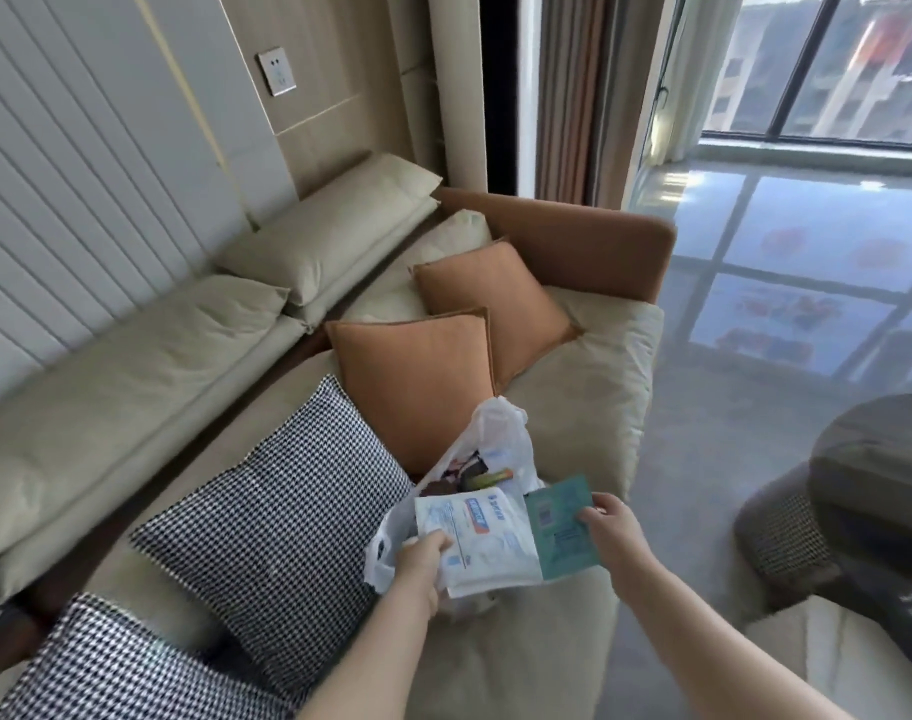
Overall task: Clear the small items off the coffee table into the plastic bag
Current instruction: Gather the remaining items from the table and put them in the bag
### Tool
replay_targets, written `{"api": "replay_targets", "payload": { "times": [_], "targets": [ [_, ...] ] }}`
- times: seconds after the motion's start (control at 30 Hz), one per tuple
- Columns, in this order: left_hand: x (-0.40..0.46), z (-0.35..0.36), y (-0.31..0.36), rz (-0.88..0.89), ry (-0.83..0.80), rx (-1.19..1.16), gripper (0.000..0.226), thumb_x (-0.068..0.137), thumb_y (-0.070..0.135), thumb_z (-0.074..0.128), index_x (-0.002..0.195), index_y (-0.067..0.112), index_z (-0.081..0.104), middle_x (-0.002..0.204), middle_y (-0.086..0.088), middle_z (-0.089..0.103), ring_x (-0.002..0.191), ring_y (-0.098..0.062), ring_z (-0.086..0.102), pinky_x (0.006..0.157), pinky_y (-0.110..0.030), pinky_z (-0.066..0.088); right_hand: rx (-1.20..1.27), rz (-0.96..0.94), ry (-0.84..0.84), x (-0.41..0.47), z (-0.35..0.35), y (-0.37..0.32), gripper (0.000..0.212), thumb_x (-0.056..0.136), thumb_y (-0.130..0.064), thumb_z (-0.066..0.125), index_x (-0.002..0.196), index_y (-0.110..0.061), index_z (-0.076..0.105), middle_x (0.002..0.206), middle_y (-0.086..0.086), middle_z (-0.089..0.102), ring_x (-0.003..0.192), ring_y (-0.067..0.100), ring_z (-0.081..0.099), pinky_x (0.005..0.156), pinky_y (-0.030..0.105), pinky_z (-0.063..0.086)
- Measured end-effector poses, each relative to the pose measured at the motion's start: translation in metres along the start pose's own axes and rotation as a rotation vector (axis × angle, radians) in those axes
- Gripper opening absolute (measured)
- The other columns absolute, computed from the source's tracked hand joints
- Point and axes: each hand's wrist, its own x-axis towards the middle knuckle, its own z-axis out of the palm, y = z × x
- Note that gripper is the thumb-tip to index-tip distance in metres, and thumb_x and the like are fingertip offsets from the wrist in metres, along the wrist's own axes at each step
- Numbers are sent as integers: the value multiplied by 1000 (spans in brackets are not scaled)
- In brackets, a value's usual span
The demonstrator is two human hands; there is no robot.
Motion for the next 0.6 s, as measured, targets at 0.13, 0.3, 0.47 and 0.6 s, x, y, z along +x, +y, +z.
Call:
{"api": "replay_targets", "payload": {
  "times": [0.13,0.3,0.47,0.6],
  "targets": [
    [25,-10,9,-78,5,-30,22,89,-1,47,104,5,62,72,-15,70,57,-28,66,48,-35,56,-16,-41,18,14,21,-19,27,89,-3,49,114,-9,57,90,9,63,78,26,61,72,37,50],
    [52,-8,17,-138,18,-85,34,88,-3,45,119,-2,58,97,-21,68,69,-29,62,39,-24,51,-129,-95,-75,43,44,-43,35,88,-1,43,119,-9,59,94,9,65,80,24,62,68,31,47],
    [73,-7,24,-178,14,-176,43,88,-6,38,129,-4,50,125,-30,57,81,-40,59,39,-24,44,-381,-97,-223,77,80,-60,43,92,-9,38,132,-18,51,107,7,64,92,23,62,74,33,49],
    [101,-7,23,-231,165,-171,45,88,-6,49,132,-2,46,129,-29,54,98,-43,60,66,-40,46,-616,-100,-298,101,108,-60,44,89,-7,35,130,-19,46,114,8,60,101,25,58,85,37,52]
  ]
}}
